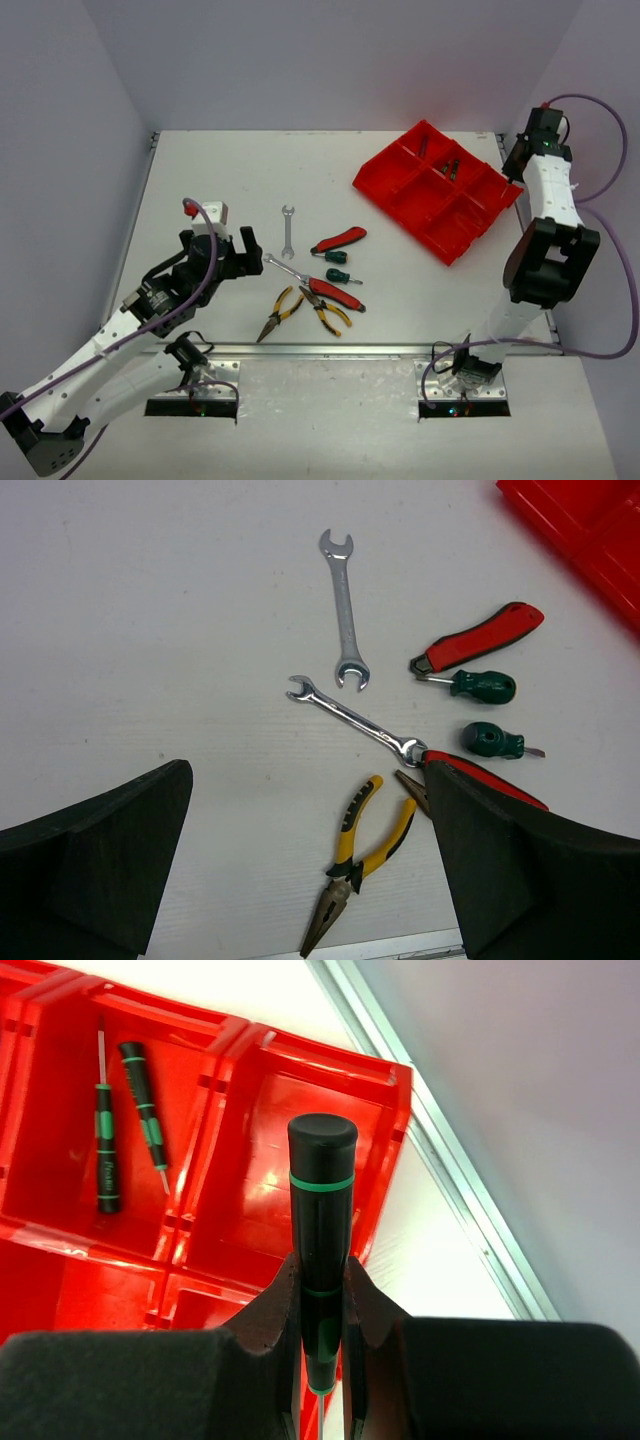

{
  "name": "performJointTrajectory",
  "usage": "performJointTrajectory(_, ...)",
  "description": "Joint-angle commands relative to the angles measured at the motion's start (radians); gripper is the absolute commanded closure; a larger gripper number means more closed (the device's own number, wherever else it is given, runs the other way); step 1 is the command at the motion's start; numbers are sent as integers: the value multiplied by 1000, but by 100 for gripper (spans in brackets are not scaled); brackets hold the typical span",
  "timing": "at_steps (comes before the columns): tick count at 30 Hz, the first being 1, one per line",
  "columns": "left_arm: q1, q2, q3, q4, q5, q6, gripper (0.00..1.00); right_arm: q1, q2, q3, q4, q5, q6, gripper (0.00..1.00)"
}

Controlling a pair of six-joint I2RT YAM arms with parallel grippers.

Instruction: Sort the tools into containers

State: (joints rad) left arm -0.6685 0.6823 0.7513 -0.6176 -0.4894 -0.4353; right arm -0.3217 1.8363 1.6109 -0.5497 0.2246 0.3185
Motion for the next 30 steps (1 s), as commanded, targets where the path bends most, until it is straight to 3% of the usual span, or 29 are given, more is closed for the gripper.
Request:
performJointTrajectory(1,-2,-6,-3,52,15,21,0,-28,-67,-27,61,35,20,100)
performJointTrajectory(9,-2,-3,-4,59,34,30,0,-37,-69,-55,82,-57,36,100)
performJointTrajectory(20,-2,14,-4,70,55,42,0,-45,-63,-68,83,-70,39,100)
performJointTrajectory(25,-2,20,-4,71,55,43,0,-42,-61,-71,181,-306,74,100)
performJointTrajectory(30,-2,21,-5,66,43,37,0,-19,-2,13,229,-332,106,100)
